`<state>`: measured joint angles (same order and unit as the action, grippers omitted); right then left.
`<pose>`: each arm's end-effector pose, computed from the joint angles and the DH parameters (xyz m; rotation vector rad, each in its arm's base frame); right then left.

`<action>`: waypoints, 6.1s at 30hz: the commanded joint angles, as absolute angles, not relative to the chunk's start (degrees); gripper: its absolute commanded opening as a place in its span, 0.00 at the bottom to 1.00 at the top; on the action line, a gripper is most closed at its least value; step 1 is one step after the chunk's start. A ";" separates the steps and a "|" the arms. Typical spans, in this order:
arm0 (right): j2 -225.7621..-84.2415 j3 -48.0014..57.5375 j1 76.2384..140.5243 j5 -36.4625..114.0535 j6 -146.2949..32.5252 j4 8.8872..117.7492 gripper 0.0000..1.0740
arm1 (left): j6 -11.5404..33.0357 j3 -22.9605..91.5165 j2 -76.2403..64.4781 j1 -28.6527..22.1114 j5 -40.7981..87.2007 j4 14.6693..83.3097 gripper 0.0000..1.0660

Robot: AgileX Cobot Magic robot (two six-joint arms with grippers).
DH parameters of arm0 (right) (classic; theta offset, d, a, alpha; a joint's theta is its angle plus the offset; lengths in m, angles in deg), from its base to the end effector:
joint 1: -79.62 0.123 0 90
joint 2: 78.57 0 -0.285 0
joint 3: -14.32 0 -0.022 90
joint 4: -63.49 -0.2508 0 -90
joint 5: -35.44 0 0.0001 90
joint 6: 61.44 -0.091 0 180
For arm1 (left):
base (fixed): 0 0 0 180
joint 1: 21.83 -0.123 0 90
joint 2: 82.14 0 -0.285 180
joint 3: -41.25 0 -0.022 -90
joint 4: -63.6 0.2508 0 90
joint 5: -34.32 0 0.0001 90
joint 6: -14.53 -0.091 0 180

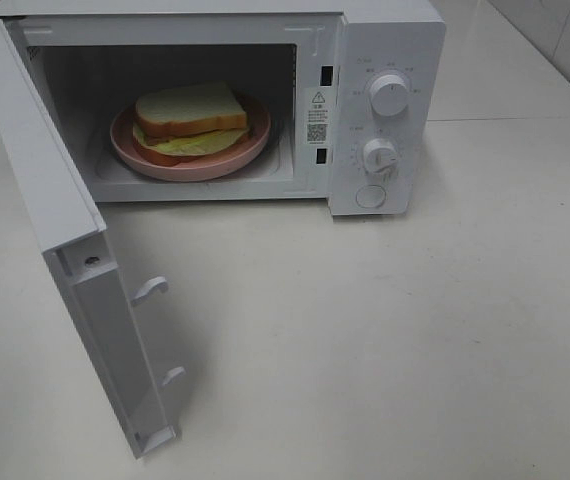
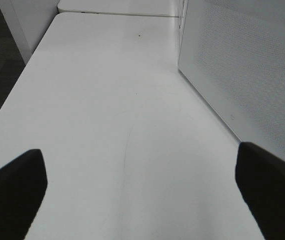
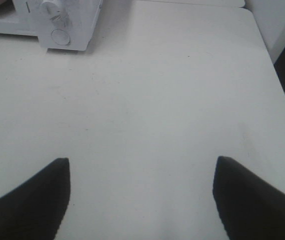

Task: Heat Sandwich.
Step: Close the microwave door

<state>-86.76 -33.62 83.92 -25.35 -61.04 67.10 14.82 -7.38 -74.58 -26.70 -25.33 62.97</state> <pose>-0.0047 -0.0054 0.2805 -0.0806 2.0376 -0.0327 -0.0044 -0.0012 0.2786 -0.0906 2.0199 0.0375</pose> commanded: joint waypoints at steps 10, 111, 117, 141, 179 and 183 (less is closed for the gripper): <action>-84.59 -33.96 80.88 -23.74 -61.44 67.04 0.71 | 15.22 -7.61 -75.90 -26.42 -25.04 63.14 0.91; -84.59 -33.96 80.88 -23.74 -61.44 67.04 0.71 | 15.39 -25.08 -16.19 -26.13 68.12 73.63 0.00; -84.59 -33.96 80.88 -23.74 -61.44 67.04 0.71 | 20.32 -23.82 -6.45 -26.13 76.49 79.59 0.00; -84.59 -33.96 80.88 -23.74 -61.44 67.04 0.71 | 21.86 -19.64 11.71 -12.15 90.24 80.56 0.00; -84.59 -33.96 80.88 -23.74 -61.44 67.10 0.71 | 7.54 2.25 27.64 16.55 86.46 45.44 0.00; -84.59 -33.96 80.88 -23.74 -61.44 67.10 0.71 | 5.19 5.40 29.58 18.33 86.17 41.48 0.00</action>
<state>-86.19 -33.85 81.34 -24.43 -61.04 67.10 5.99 4.71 29.47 17.93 86.51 42.92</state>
